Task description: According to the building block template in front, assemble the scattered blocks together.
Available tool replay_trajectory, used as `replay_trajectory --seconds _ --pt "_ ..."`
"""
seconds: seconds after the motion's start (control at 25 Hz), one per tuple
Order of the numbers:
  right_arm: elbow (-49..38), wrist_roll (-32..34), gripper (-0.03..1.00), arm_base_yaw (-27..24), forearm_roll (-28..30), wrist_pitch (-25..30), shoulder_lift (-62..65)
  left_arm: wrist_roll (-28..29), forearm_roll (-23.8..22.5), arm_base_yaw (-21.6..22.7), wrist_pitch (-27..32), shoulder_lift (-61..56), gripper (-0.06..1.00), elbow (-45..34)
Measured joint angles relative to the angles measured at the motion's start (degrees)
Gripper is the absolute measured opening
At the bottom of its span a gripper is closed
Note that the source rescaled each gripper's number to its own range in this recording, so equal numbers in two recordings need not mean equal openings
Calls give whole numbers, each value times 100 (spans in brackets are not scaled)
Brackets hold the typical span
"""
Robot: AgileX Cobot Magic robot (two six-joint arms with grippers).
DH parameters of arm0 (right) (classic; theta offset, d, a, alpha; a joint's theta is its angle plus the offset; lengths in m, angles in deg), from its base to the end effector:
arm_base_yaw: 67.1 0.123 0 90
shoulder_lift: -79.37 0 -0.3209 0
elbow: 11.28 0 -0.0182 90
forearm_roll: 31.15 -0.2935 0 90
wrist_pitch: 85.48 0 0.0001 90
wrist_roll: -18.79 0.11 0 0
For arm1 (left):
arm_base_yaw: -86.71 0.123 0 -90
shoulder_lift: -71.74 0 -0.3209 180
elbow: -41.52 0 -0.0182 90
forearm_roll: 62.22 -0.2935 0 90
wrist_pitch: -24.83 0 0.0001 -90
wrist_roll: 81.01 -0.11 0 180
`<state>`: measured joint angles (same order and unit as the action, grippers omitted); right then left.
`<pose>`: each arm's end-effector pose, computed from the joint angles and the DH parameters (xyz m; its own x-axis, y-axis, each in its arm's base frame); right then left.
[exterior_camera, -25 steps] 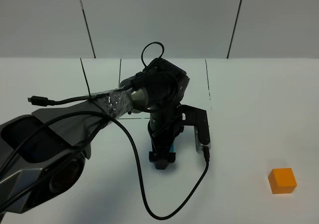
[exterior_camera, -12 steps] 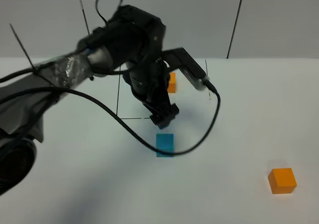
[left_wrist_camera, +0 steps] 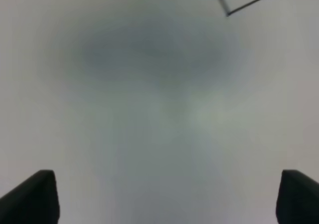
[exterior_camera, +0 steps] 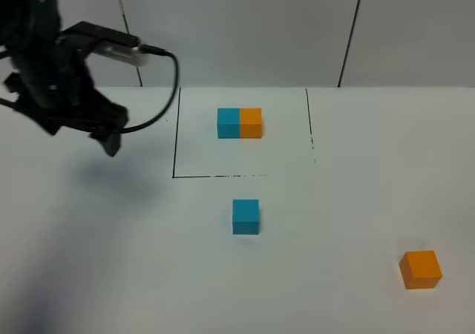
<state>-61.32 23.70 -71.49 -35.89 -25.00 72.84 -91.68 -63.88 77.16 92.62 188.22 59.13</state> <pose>0.0144 0.0068 0.2865 -0.4469 0.1605 -0.8800 0.0694 0.9870 0.1448 0.4553 -0.0736 0.2759 -0.9096 0.3516 -0.2213 0.3446 0.9361 0.0708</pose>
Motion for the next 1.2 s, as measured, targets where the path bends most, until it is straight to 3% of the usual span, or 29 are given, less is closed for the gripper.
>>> replay_trajectory --seconds 0.24,0.36,0.8,1.2 --pt "0 0 71 0 0 0 0 173 691 1385 -13 -1387 72 -1655" --pt "0 0 71 0 0 0 0 259 863 1752 -182 -2355 69 -2486" --pt "0 0 71 0 0 0 0 464 1124 1825 -1254 -6248 68 -5137" --pt "0 0 71 0 0 0 0 299 1258 1775 -1157 -8964 69 -6083"
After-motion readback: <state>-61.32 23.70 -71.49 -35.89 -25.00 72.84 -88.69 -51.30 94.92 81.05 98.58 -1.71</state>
